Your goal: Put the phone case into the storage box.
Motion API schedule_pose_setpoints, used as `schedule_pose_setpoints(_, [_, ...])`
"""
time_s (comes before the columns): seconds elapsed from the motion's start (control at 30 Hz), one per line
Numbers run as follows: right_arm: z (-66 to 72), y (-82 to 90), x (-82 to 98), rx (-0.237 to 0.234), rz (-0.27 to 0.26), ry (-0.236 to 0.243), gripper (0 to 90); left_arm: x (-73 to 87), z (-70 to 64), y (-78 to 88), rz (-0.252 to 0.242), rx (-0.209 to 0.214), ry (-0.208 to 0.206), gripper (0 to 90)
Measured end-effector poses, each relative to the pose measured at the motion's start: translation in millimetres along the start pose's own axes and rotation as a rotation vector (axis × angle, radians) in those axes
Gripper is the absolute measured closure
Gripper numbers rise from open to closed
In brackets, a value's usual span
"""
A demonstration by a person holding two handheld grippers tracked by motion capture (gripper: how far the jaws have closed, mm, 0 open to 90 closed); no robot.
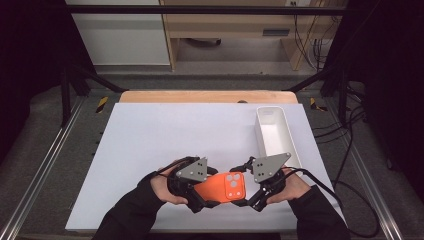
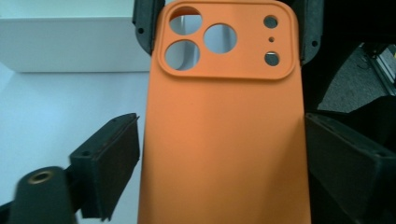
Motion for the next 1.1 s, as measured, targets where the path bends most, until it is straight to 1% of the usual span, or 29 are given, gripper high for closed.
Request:
schedule_pose_setpoints(0.03, [-0.6, 0.5, 0.0, 0.002, 0.001, -0.001, 17.0, -0.5, 2.5, 1.4, -0.007, -0.015, 0.008, 7.7])
schedule_pose_setpoints(0.13, [-1.4, 2.1, 0.6, 0.007, 0.011, -0.004, 17.0, -0.5, 4.4, 4.3, -0.012, -0.023, 0.016, 6.7])
schedule_pose_setpoints(0.2, [-2.3, 5.0, 2.1, 0.008, 0.027, -0.013, 16.9, 0.0, 7.1, 11.2, -0.034, -0.037, 0.045, 2.4])
schedule_pose_setpoints(0.27, [-3.3, 7.0, 2.7, 0.010, 0.038, -0.015, 16.9, 1.1, 9.3, 15.2, -0.044, -0.048, 0.063, 1.6])
schedule_pose_setpoints(0.33, [-5.6, 9.9, 2.7, 0.018, 0.045, -0.019, 16.8, 3.2, 11.3, 17.7, -0.045, -0.054, 0.086, 0.0])
schedule_pose_setpoints(0.4, [-7.0, 11.8, 2.7, 0.023, 0.049, -0.021, 16.8, 4.2, 12.1, 18.3, -0.042, -0.056, 0.093, 0.0])
schedule_pose_setpoints(0.43, [-9.3, 14.8, 3.6, 0.028, 0.064, -0.028, 16.8, 7.6, 13.9, 18.4, -0.033, -0.064, 0.109, 0.0])
schedule_pose_setpoints(0.5, [-10.7, 17.0, 4.2, 0.029, 0.077, -0.033, 16.8, 11.0, 15.4, 17.1, -0.021, -0.071, 0.123, 0.0])
schedule_pose_setpoints(0.53, [-11.5, 18.0, 4.5, 0.028, 0.087, -0.036, 16.8, 11.0, 15.4, 17.1, -0.021, -0.071, 0.123, 0.0])
schedule_pose_setpoints(0.57, [-12.2, 19.0, 4.8, 0.023, 0.099, -0.039, 16.7, 14.2, 17.0, 14.3, -0.003, -0.085, 0.128, 0.0])
schedule_pose_setpoints(0.6, [-12.8, 19.6, 4.9, 0.021, 0.109, -0.039, 16.7, 14.2, 17.0, 14.3, -0.003, -0.085, 0.128, 0.0])
schedule_pose_setpoints(0.63, [-13.4, 20.1, 4.9, 0.018, 0.120, -0.042, 16.7, 15.6, 17.5, 11.9, 0.008, -0.088, 0.129, 0.0])
schedule_pose_setpoints(1.0, [-17.0, 17.7, 6.5, -0.032, 0.210, -0.053, 16.7, 17.3, 17.5, -0.8, 0.061, -0.084, 0.126, 0.0])
schedule_pose_setpoints(1.07, [-17.4, 16.7, 7.1, -0.039, 0.226, -0.053, 16.7, 19.1, 17.9, -5.0, 0.091, -0.087, 0.117, 0.0])
schedule_pose_setpoints(1.1, [-17.5, 16.0, 7.0, -0.044, 0.235, -0.050, 16.7, 19.3, 18.2, -6.1, 0.096, -0.086, 0.117, 0.0])
Point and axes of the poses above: each handheld gripper's, and its own axes: y roughly backward along the jaws, x roughly out of its underside, z roughly to its left, the point moved 10 cm from there along -y, roughly forward along the jaws, and after that the axes turned 15 degrees about y, right-handed, at the moved point
